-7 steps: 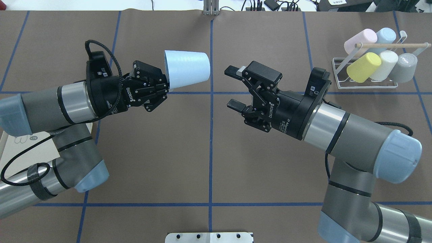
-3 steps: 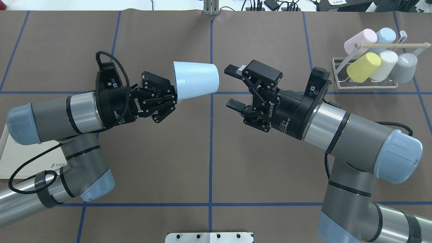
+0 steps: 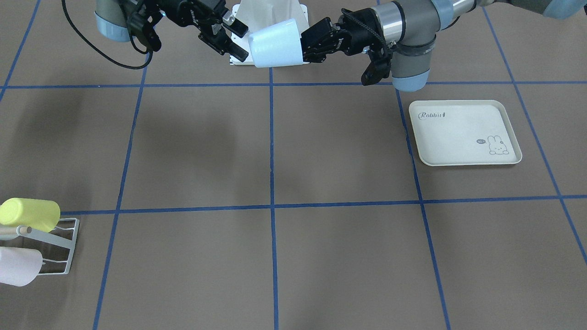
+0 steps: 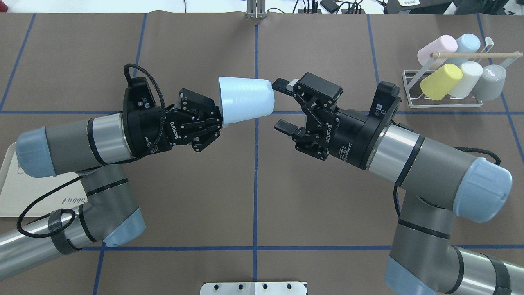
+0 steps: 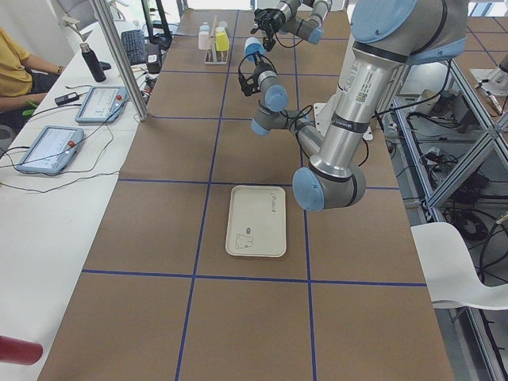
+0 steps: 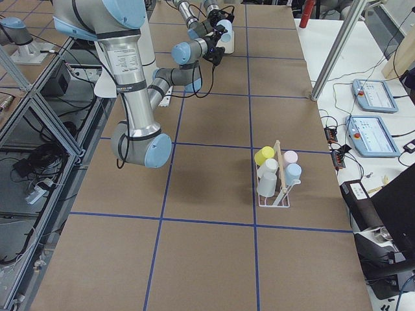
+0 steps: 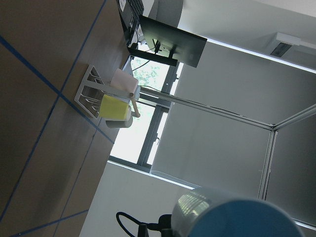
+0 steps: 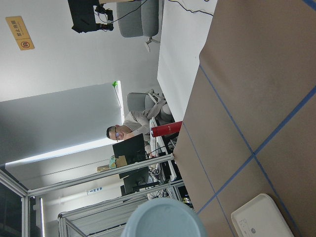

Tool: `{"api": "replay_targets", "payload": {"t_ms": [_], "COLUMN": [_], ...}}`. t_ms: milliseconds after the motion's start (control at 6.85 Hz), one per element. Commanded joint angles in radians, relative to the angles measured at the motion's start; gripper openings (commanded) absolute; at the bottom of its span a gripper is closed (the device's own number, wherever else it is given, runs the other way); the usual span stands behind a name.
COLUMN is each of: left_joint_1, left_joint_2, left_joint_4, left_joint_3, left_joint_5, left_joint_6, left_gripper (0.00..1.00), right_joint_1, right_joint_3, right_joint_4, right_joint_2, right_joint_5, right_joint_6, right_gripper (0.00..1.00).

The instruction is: Transfer IKEA cup to right arm and place on rack

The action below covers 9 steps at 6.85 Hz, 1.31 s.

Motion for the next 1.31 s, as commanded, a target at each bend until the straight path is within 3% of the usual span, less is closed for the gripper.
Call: {"api": "replay_targets", "payload": {"t_ms": [0, 438, 584, 730, 876, 1022, 1168], "left_joint_1": [0.017, 0.028, 0.030, 0.030, 0.030, 0.030, 0.030], "left_joint_2": [-0.027, -0.044, -0.046, -0.046, -0.046, -0.046, -0.046], "left_joint_4": [0.002, 0.002, 0.002, 0.002, 0.002, 0.002, 0.002], "left_joint_3": [0.023, 0.024, 0.024, 0.024, 0.024, 0.024, 0.024], "left_joint_5": [0.000, 0.000, 0.000, 0.000, 0.000, 0.000, 0.000], "left_joint_6": [0.002, 0.003, 0.003, 0.005, 0.006, 0.006, 0.006], "left_gripper": [0.00, 0.00, 0.00, 0.00, 0.00, 0.32, 0.65], "right_joint_1": [0.000, 0.000, 0.000, 0.000, 0.000, 0.000, 0.000], "right_joint_3": [0.003, 0.001, 0.001, 0.001, 0.001, 0.001, 0.001], "right_joint_4": [0.000, 0.002, 0.002, 0.002, 0.002, 0.002, 0.002], "right_joint_2": [0.001, 0.001, 0.001, 0.001, 0.001, 0.001, 0.001], "right_joint_5": [0.000, -0.003, -0.014, -0.014, -0.014, -0.015, -0.014], "right_joint_6": [0.008, 0.018, 0.020, 0.064, 0.084, 0.084, 0.083], "right_gripper": [1.00, 0.98, 0.84, 0.44, 0.12, 0.00, 0.00]}}
